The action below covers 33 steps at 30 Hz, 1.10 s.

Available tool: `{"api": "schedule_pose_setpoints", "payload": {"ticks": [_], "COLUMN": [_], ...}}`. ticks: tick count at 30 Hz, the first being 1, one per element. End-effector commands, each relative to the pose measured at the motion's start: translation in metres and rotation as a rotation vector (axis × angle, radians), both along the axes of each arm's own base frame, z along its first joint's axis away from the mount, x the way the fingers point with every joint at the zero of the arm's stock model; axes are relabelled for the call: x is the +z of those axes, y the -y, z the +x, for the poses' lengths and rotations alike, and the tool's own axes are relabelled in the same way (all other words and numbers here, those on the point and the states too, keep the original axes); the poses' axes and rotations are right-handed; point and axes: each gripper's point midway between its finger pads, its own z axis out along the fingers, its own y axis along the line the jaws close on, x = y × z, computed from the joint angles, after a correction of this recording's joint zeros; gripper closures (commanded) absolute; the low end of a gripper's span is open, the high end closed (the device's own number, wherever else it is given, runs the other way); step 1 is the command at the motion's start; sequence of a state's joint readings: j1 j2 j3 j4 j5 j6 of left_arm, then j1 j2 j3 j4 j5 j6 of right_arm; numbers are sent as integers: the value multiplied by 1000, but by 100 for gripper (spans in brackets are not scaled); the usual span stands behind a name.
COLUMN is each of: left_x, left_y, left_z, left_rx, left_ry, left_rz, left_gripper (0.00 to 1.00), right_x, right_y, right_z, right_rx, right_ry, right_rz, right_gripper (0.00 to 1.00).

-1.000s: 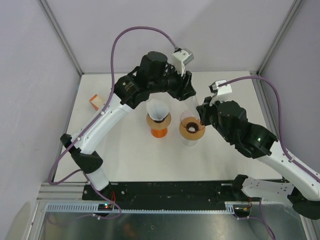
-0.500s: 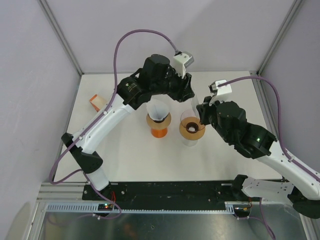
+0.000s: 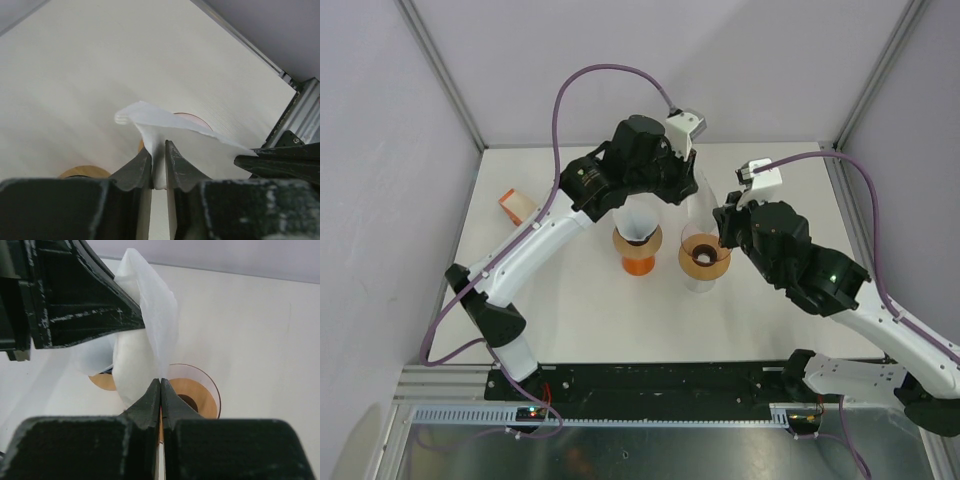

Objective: Place the coffee filter in the dripper

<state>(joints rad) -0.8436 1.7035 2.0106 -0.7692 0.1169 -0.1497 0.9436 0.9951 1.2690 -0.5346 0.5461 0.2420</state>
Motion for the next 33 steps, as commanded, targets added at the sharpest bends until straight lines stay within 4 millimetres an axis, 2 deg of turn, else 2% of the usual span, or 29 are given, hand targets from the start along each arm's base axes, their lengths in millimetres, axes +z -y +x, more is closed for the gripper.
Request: {"api": "schedule_pose_setpoints", "payload": {"ticks": [1, 4, 8, 11, 14, 20, 23, 27, 33], "left_x": [31, 32, 27, 21, 15, 13, 12, 13, 19], "left_y": [-15, -14, -10, -6, -2, 0, 1, -1, -1], "left_z": [4, 1, -4, -8, -12, -14, -15, -18, -17], "left_rx": [67, 50, 15, -12, -32, -46, -54, -57, -56], "left_ry": [92, 87, 70, 50, 34, 31, 31, 34, 43], "left_rz": [-32, -37, -39, -34, -29, -26, -25, -25, -36], "left_gripper": [86, 97, 100, 100, 100, 100, 100, 100, 100], "right_x": [0, -5, -8, -8, 1, 8, 7, 3, -18], "right_y": [14, 17, 8, -4, -16, -27, -22, -3, 1], "right_z": [6, 10, 16, 22, 29, 43, 52, 62, 70], "right_rx": [-57, -58, -7, 42, 80, 90, 40, -49, -82], "right_ry": [13, 9, 36, 58, 99, 144, 151, 138, 81], "right_rz": [1, 6, -6, -20, -5, 10, 0, -15, -53], "right_gripper": [100, 100, 99, 88, 75, 63, 62, 62, 66]}}
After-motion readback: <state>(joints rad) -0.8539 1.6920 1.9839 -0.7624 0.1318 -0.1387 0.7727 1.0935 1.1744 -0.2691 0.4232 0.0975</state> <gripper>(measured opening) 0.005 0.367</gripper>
